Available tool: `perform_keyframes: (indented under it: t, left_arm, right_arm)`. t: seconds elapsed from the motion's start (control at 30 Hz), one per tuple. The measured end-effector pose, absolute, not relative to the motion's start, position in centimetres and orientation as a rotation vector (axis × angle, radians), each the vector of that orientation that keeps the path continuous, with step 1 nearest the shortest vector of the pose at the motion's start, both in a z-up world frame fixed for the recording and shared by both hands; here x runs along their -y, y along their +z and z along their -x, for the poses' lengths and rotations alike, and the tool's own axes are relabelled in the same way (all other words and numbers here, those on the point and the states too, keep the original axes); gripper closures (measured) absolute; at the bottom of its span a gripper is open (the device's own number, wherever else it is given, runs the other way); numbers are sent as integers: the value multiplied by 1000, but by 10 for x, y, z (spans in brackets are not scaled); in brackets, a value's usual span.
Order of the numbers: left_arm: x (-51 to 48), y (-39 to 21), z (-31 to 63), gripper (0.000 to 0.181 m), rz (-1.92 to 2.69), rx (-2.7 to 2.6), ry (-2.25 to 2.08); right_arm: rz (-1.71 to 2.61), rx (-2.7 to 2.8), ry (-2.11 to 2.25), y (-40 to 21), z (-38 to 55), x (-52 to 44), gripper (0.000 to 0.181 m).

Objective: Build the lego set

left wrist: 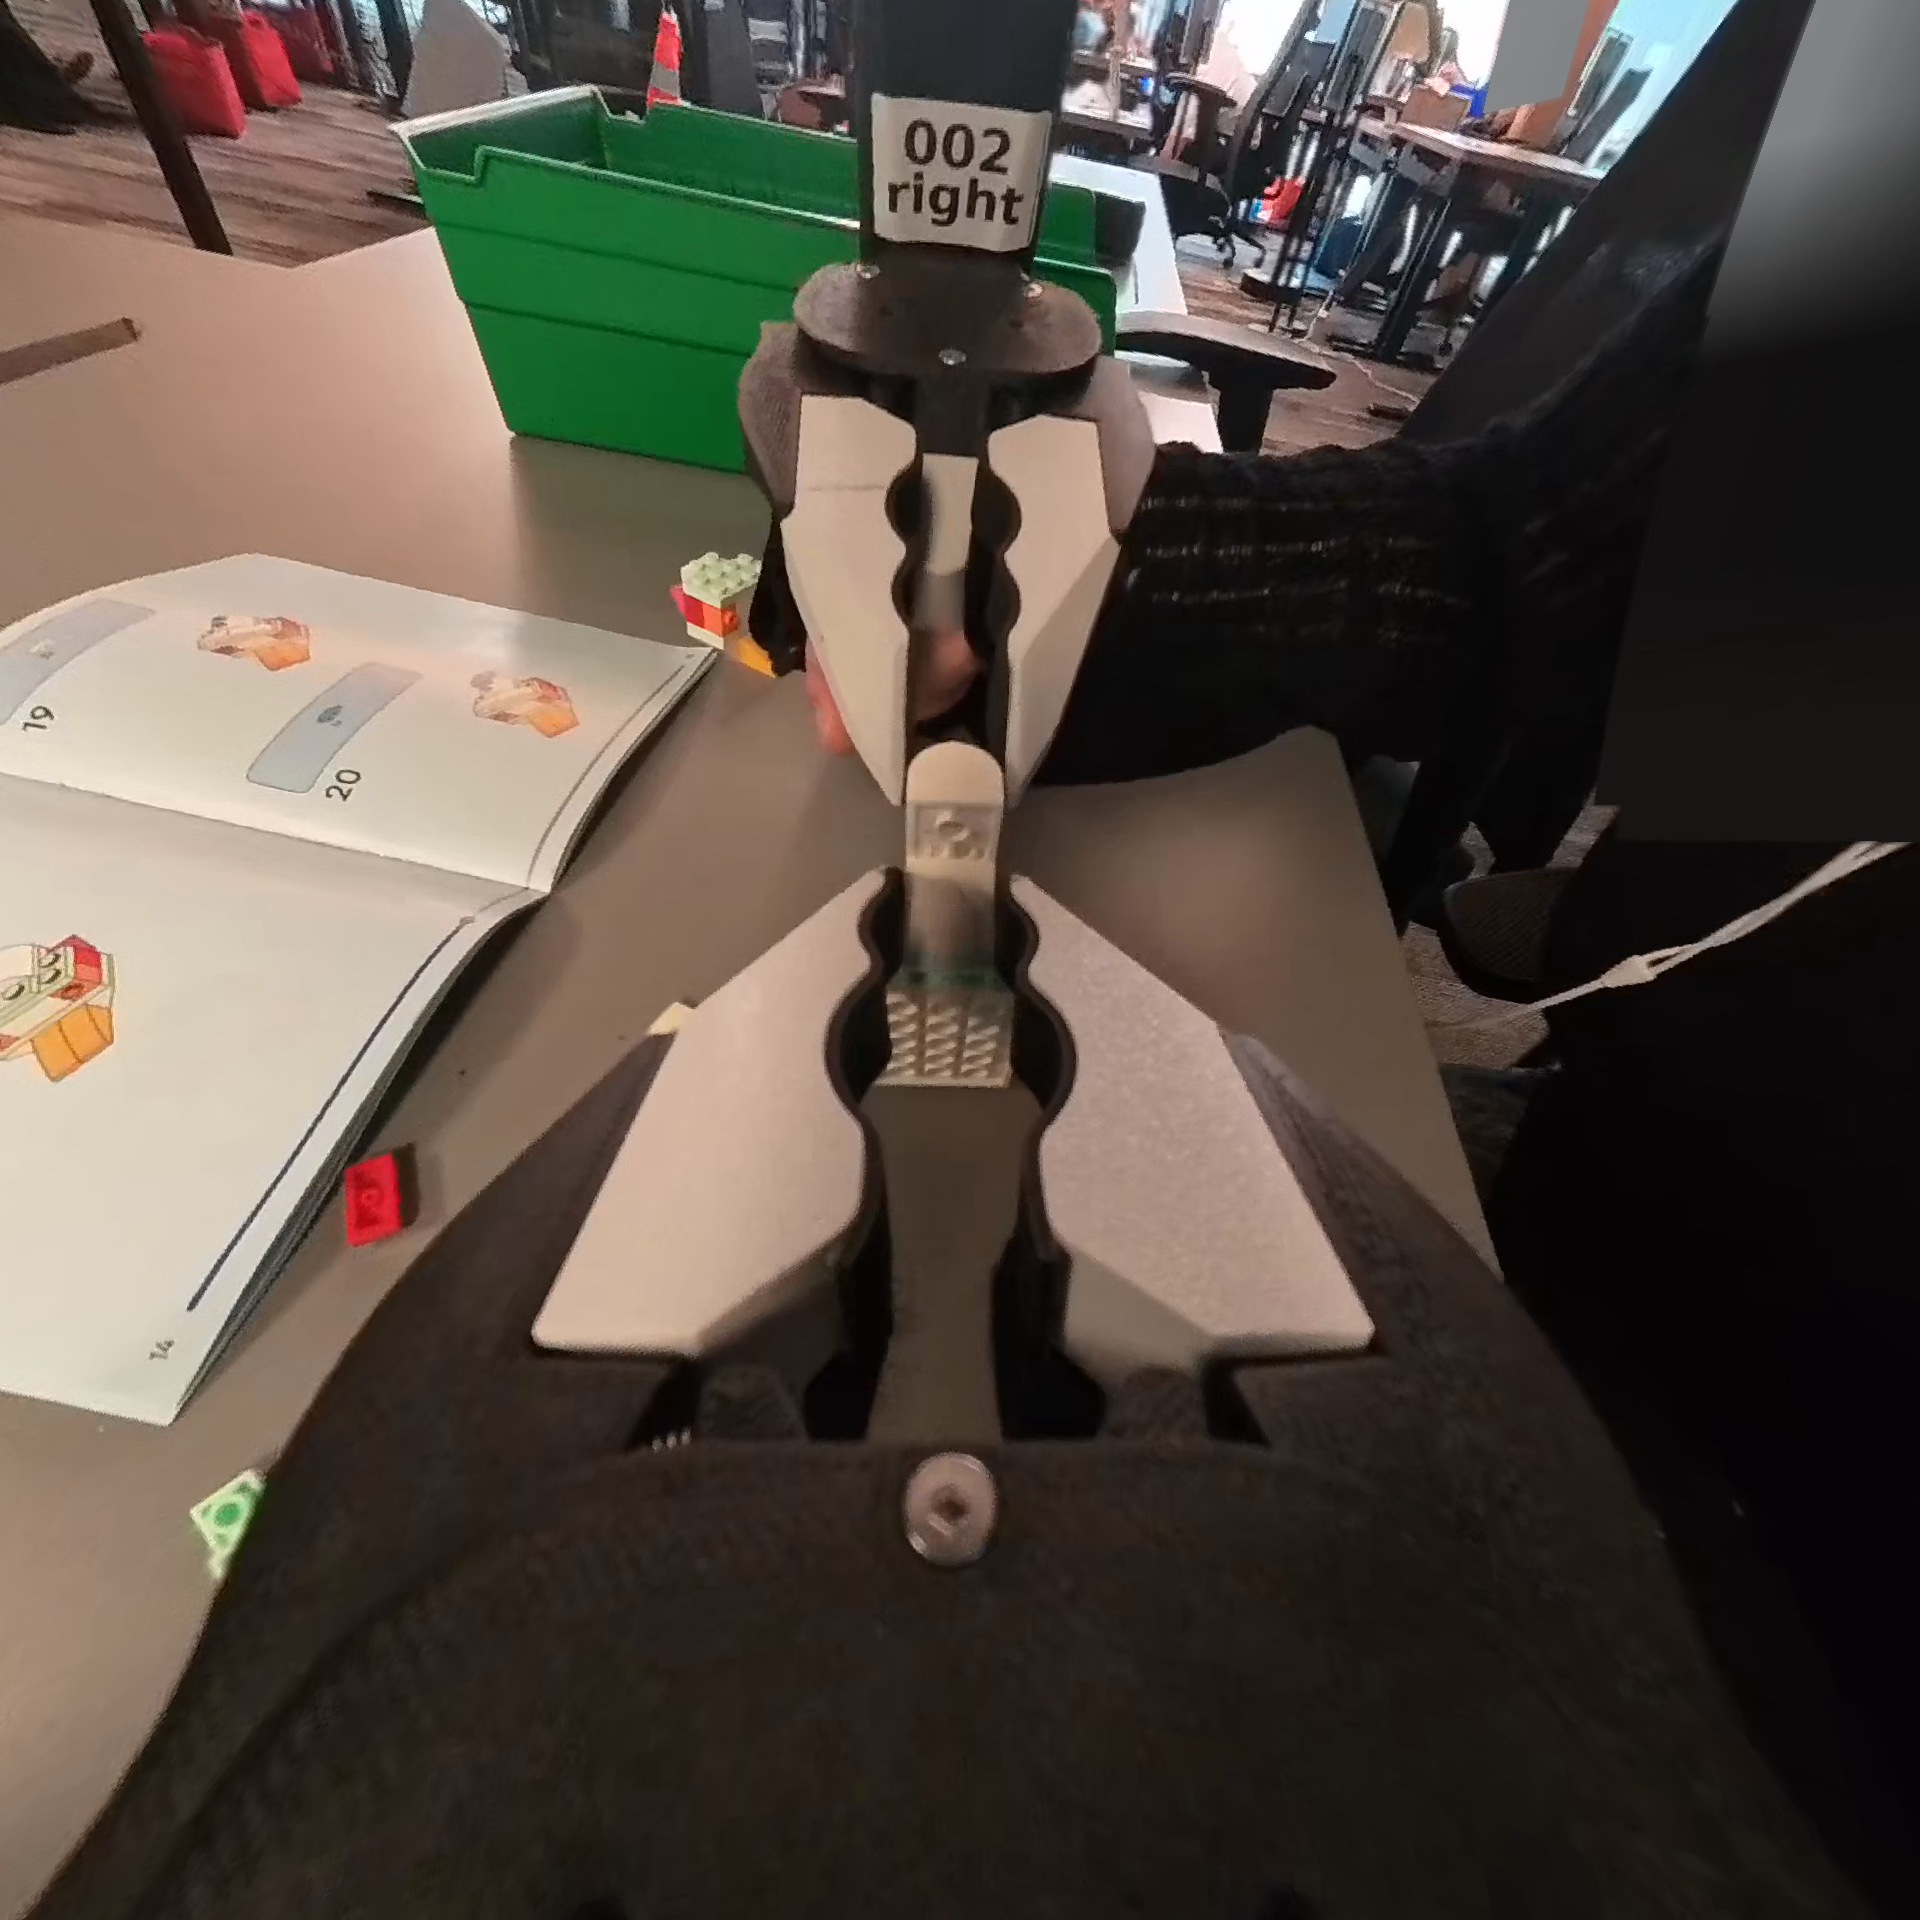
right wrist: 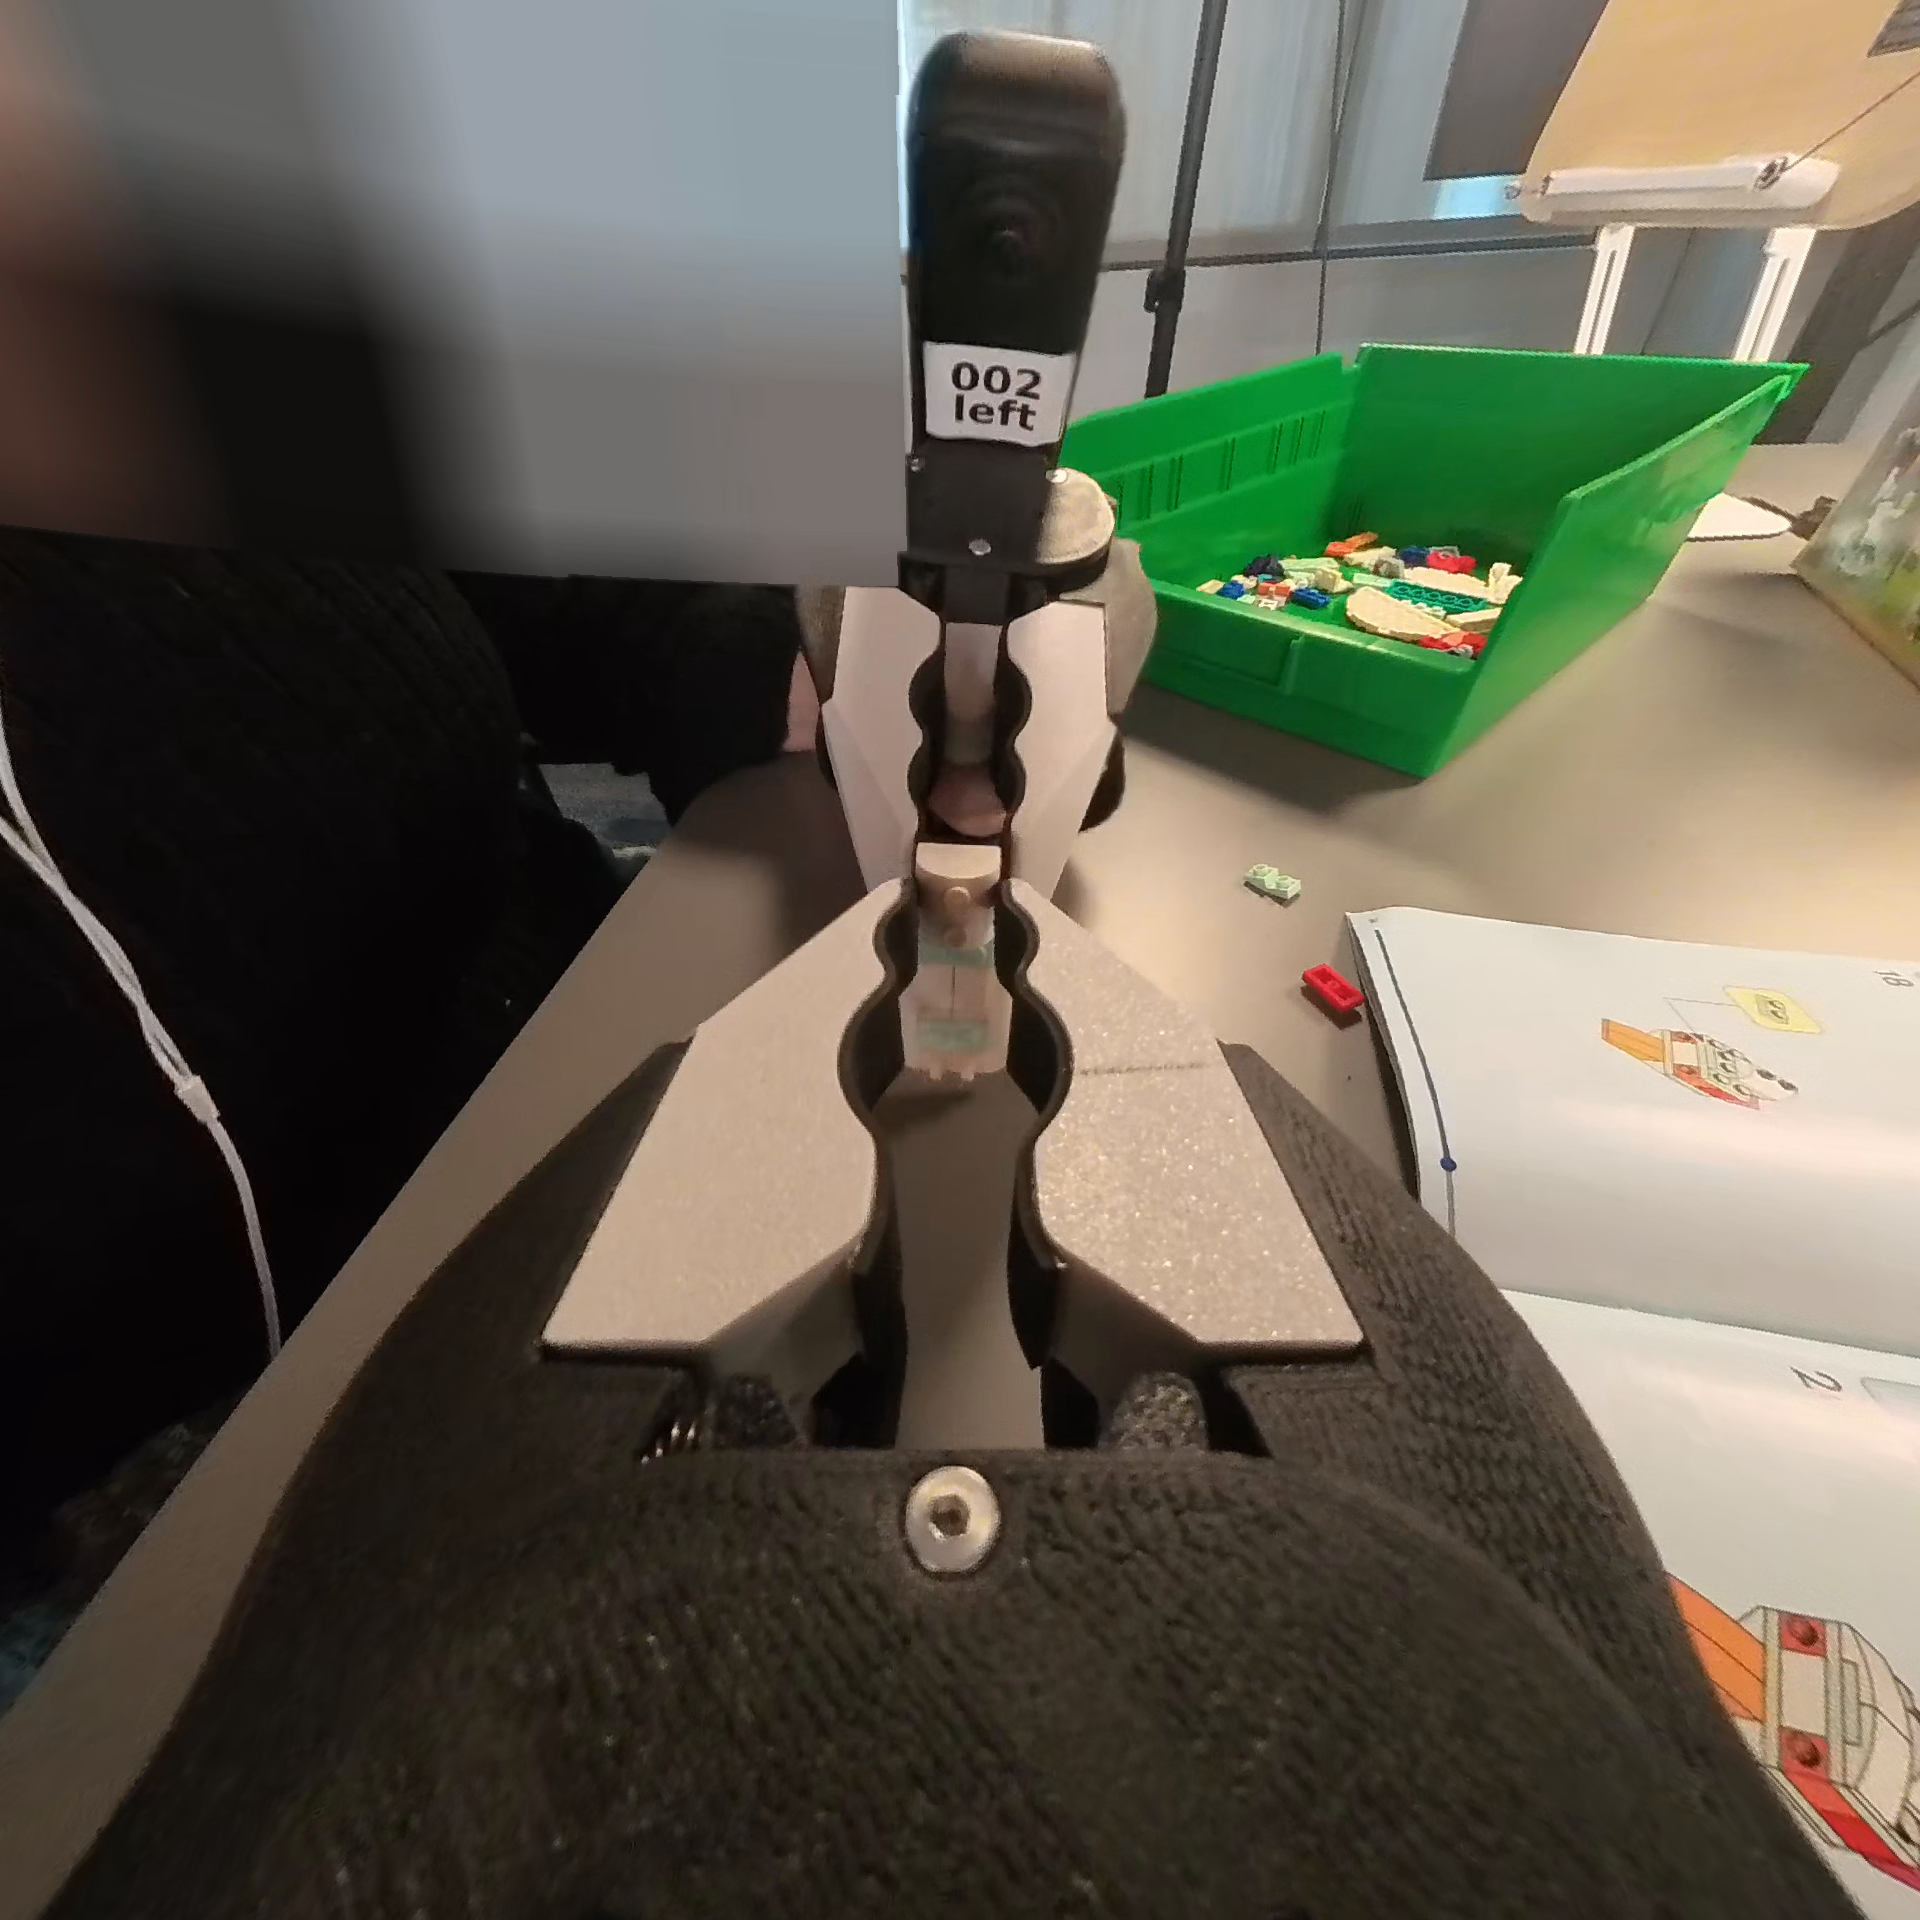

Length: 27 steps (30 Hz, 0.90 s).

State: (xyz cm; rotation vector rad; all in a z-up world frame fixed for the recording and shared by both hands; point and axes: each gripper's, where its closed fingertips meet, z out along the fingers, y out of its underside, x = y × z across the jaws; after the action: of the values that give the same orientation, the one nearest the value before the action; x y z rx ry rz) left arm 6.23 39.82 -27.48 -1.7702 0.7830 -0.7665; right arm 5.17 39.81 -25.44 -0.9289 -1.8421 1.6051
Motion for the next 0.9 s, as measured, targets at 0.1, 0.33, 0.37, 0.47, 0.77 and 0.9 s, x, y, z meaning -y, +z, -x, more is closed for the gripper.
perform_keyframes:
  t: [0.1, 0.33, 0.37, 0.47, 0.77, 0.9]
  left_arm:
    - [-398, -262, -61, 161, 1686, -745, -773]
    - [-395, -257, -63, 160, 1657, -734, -862]
    - [-395, -258, -63, 161, 1662, -737, -861]
    - [-396, -260, -63, 164, 1674, -736, -863]
    - [-397, -264, -65, 164, 1707, -742, -864]
    - [-397, -265, -64, 164, 1715, -740, -849]
  right_arm:
    - [930, 1857, 1608, -256, -53, -398, 170]
    - [919, 1876, 1599, -257, -53, -395, 170]
    - [919, 1878, 1600, -257, -54, -395, 170]
    - [921, 1883, 1597, -258, -54, -395, 170]
    - [926, 1887, 1594, -258, -54, -396, 171]
    - [929, 1882, 1587, -258, -54, -396, 170]
